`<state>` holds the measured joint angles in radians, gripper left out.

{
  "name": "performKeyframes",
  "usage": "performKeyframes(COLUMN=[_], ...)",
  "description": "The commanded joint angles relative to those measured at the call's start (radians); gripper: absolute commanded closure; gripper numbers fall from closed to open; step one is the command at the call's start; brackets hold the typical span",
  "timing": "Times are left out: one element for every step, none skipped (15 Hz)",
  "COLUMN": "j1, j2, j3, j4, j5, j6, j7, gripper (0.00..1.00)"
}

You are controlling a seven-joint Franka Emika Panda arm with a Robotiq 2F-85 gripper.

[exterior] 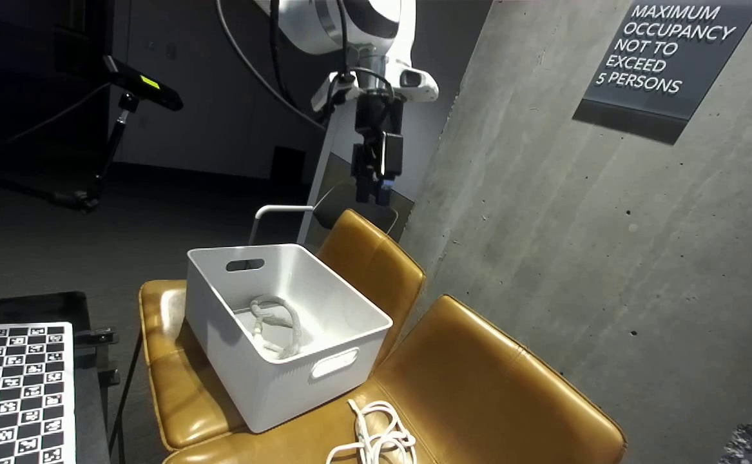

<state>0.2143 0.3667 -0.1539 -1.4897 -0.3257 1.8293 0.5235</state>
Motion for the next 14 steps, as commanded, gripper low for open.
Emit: performKeyframes(j1=[-0.124,-0.155,-0.181,-0.202,-0.224,-0.239,-0.250,-0.258,-0.262,-0.265,-0.264,-0.262,-0.263,-0.265], j2=[-0.072,-0.070,-0.064,-0.058,-0.040,-0.025,-0.008,0.013,0.036,0.060,0.087,0.112,0.145,0.167], j3=[0.012,0.002,-0.006,-0.017,-0.029,-0.044,-0.058,-0.074,-0.090,-0.103,-0.117,-0.127,-0.132,-0.130], j4=[-0.222,-0.279,-0.329,-0.374,-0.417,-0.458,-0.489,-0.514,-0.527,-0.531,-0.523,-0.514,-0.493,-0.478], j5=[0.012,0.007,0.003,-0.002,-0.003,-0.009,-0.010,-0.008,-0.001,0.010,0.021,0.035,0.055,0.079], j6=[0.230,0.316,0.392,0.460,0.534,0.605,0.663,0.715,0.753,0.779,0.801,0.811,0.814,0.808], j7=[-0.068,-0.070,-0.070,-0.061,-0.052,-0.038,-0.033,-0.027,-0.022,-0.018,-0.010,-0.005,-0.002,-0.008], gripper=[0.00,0.00,0.00,0.00,0.00,0.00,0.00,0.00,0.00,0.00,0.00,0.00,0.00,0.00])
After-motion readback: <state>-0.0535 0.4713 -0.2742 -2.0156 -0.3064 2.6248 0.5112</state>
